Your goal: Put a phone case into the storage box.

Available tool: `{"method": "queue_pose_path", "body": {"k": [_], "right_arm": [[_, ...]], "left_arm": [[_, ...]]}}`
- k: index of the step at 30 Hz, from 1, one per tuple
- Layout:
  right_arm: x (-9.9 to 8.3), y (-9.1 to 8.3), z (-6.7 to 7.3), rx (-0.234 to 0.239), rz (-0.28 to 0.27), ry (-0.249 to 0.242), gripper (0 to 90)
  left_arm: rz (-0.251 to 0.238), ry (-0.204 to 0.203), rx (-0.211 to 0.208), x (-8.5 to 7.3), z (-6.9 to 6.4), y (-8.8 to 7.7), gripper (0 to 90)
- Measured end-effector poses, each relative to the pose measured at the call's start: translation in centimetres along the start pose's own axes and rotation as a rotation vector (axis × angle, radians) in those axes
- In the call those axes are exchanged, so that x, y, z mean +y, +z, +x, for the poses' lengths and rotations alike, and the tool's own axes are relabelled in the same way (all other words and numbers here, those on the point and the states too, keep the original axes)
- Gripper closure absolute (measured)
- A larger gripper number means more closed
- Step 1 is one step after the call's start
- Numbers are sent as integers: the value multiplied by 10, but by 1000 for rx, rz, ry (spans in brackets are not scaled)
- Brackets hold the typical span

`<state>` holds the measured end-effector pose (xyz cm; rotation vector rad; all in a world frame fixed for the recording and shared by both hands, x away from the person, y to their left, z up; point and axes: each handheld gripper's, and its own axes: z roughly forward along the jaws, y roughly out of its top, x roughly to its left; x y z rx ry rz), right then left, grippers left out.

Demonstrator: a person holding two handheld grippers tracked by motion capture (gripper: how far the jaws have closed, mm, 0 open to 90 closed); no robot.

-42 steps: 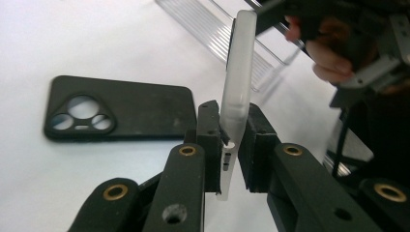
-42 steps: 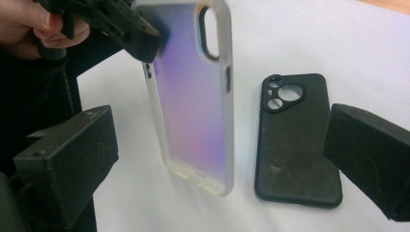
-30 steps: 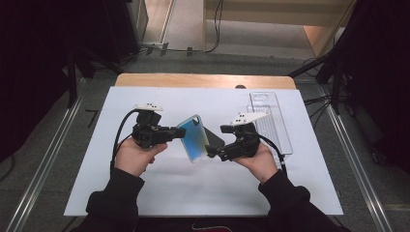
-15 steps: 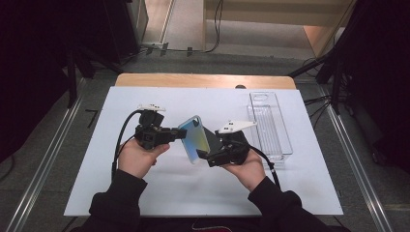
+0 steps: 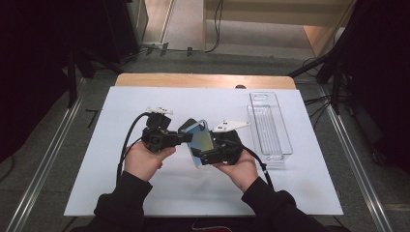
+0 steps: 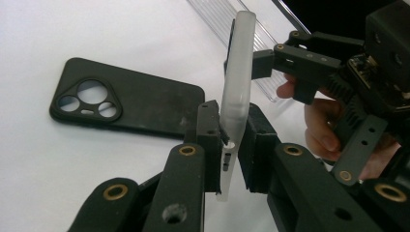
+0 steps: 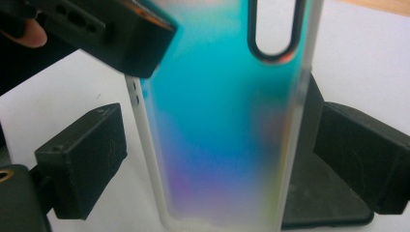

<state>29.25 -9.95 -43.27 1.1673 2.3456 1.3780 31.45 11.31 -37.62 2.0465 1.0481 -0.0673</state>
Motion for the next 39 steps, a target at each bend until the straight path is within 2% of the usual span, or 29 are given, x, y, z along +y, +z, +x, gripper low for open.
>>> {"method": "queue_pose_path", "body": {"k": [7,8,9,10,13,17,19,21,24,29,35,37,39], "right_arm": [[1,5,3,-16,-9,7,41],[1,5,3,-21,-13,8,55],[1,4,3,-32,-20,0,111],[1,3,3,-15,-36,-15,140],[1,1,3,-20,-42,-32,159],[2,0,4,-14,-41,-30,166],[2,0,3,-13,-37,-31,167],[2,0,2,-16,-31,-31,167],[1,0,-1,-18,-16,-30,166],[0,0,-11,-33,0,-7,166],[1,-5,-22,-26,-4,15,166],[1,-6,-24,-10,2,15,165],[1,-7,-27,12,13,8,166]], "left_arm": [[4,4,-8,0,-5,4,806],[5,9,-10,0,-6,4,806],[-3,10,-10,-1,-7,4,806],[-6,10,-9,0,-8,4,806],[-6,9,-14,0,-7,3,805],[-9,15,-15,0,-7,2,803],[-38,33,-24,0,-7,0,734],[-63,44,-24,1,-6,-3,712],[-68,29,-48,1,-3,-8,637],[-63,29,-77,0,0,-11,535],[-60,71,-105,-2,6,-11,403],[-65,99,-125,-5,9,-10,365],[-66,136,-122,-8,13,-8,355]]}}
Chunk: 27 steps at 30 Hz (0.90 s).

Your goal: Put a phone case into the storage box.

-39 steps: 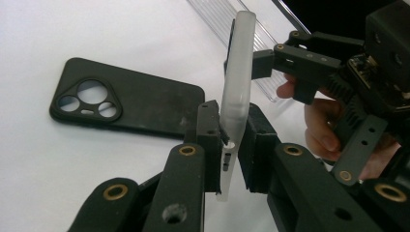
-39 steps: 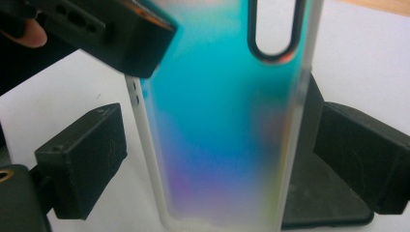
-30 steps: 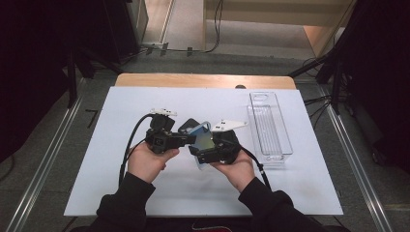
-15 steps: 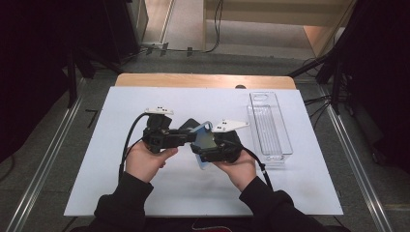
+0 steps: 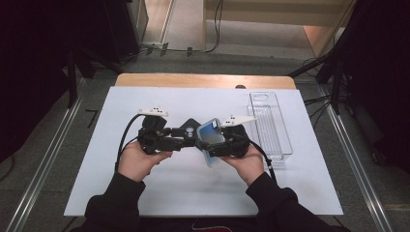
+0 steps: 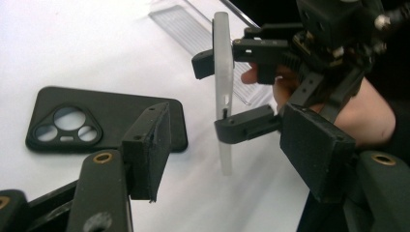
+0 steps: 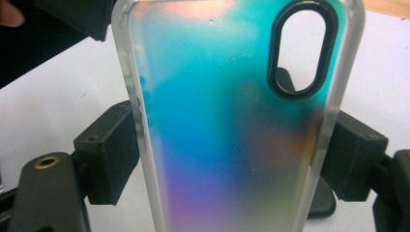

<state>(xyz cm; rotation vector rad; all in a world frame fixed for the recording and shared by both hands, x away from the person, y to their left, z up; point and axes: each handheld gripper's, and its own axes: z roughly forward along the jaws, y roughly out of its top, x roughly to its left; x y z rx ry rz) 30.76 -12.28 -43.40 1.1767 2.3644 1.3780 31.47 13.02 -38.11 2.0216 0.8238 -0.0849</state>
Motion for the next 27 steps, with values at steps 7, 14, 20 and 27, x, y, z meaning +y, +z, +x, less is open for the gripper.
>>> {"method": "queue_pose_path", "body": {"k": [7,14,20,27], "right_arm": [[1,-4,-5,18,16,-21,165],[2,-9,-8,36,9,-33,165],[3,-14,-8,61,10,-33,165],[4,-19,-11,74,11,-34,165]], "left_arm": [[20,33,-24,-14,9,6,326],[37,84,-14,-28,12,7,326],[61,111,-13,-46,18,9,325],[76,111,-6,-65,22,9,278]]}}
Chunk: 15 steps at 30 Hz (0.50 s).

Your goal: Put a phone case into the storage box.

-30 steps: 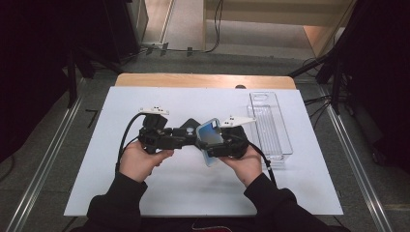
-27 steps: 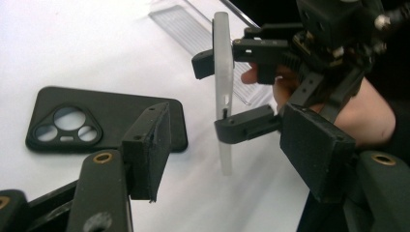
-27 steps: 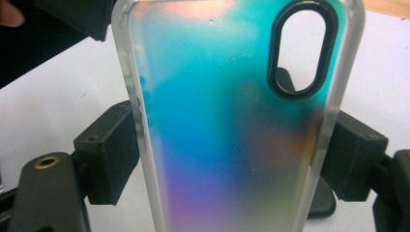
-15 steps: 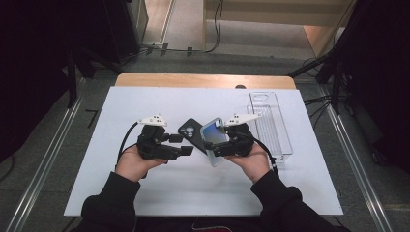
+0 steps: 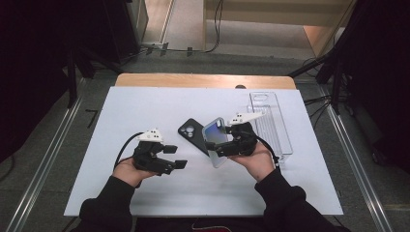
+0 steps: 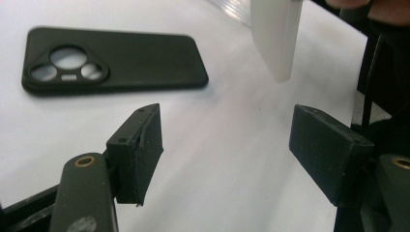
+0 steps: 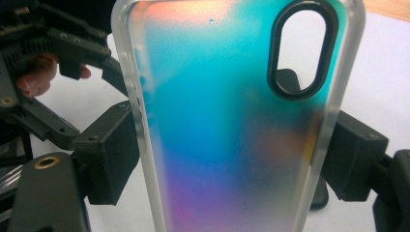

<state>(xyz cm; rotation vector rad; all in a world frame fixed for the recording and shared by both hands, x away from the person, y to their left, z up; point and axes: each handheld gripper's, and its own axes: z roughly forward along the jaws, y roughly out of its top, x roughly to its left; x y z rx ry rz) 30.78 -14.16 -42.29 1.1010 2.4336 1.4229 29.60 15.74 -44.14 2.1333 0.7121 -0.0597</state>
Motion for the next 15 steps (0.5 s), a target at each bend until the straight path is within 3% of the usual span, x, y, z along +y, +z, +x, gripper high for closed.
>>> {"method": "queue_pose_path", "body": {"k": [7,15], "right_arm": [[3,-7,-4,-4,4,14,165],[8,-21,-12,-24,-14,40,165]], "left_arm": [[36,0,21,-13,0,-2,278],[26,-43,44,-23,1,-10,278]]}}
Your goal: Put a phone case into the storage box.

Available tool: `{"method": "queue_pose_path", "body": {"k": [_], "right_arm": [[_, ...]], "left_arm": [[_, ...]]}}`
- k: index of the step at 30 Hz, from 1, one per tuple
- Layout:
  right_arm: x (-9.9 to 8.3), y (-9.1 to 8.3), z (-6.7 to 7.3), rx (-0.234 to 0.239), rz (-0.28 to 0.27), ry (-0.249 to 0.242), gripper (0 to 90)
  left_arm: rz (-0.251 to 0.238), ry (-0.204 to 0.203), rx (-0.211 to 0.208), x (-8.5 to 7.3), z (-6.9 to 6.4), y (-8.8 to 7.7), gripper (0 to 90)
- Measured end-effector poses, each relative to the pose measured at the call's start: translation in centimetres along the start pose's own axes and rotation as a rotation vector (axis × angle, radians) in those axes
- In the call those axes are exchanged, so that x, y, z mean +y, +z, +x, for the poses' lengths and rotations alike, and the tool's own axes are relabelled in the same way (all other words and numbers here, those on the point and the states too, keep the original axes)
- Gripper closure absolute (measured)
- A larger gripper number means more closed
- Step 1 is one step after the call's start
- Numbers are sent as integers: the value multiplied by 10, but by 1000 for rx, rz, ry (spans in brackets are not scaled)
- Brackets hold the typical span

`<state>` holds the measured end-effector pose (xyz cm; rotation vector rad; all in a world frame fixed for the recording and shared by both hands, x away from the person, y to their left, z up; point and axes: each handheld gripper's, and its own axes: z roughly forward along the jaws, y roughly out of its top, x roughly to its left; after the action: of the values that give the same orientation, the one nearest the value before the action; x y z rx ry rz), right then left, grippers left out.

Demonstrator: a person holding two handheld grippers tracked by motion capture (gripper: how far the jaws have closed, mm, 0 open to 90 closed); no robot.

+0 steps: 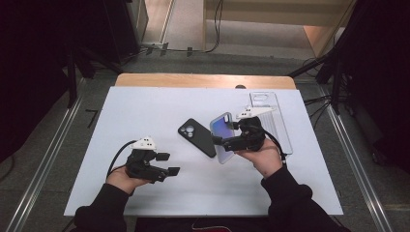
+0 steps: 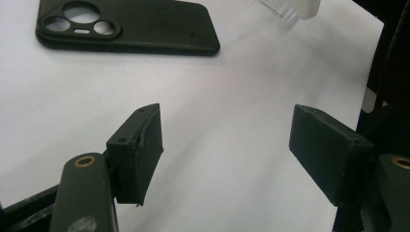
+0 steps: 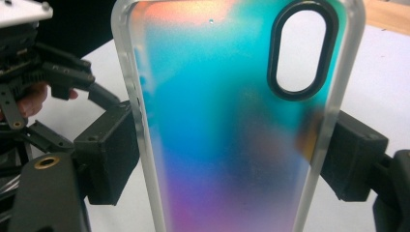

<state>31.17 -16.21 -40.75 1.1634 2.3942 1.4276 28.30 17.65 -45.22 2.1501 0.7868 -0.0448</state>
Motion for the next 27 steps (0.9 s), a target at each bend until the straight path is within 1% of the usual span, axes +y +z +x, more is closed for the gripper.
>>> {"method": "queue_pose_path", "body": {"k": [4,8,10,13,19,23,27], "right_arm": [[5,-10,-5,-20,-12,17,165],[10,-20,-11,-40,-38,30,165],[12,-25,-14,-51,-49,37,165],[15,-31,-19,-68,-61,46,165],[18,-41,-31,-91,-83,70,165],[22,-46,-38,-109,-99,81,165],[24,-53,-46,-128,-113,91,165]], "left_arm": [[-5,-11,14,-4,1,-2,281],[-9,-34,17,-4,2,-2,281],[-6,-42,26,-3,4,-2,281],[-14,-61,24,-4,6,-3,281],[-22,-76,45,-6,9,-5,281],[-31,-88,42,-8,8,-7,281],[-26,-82,48,-10,7,-7,281]]}}
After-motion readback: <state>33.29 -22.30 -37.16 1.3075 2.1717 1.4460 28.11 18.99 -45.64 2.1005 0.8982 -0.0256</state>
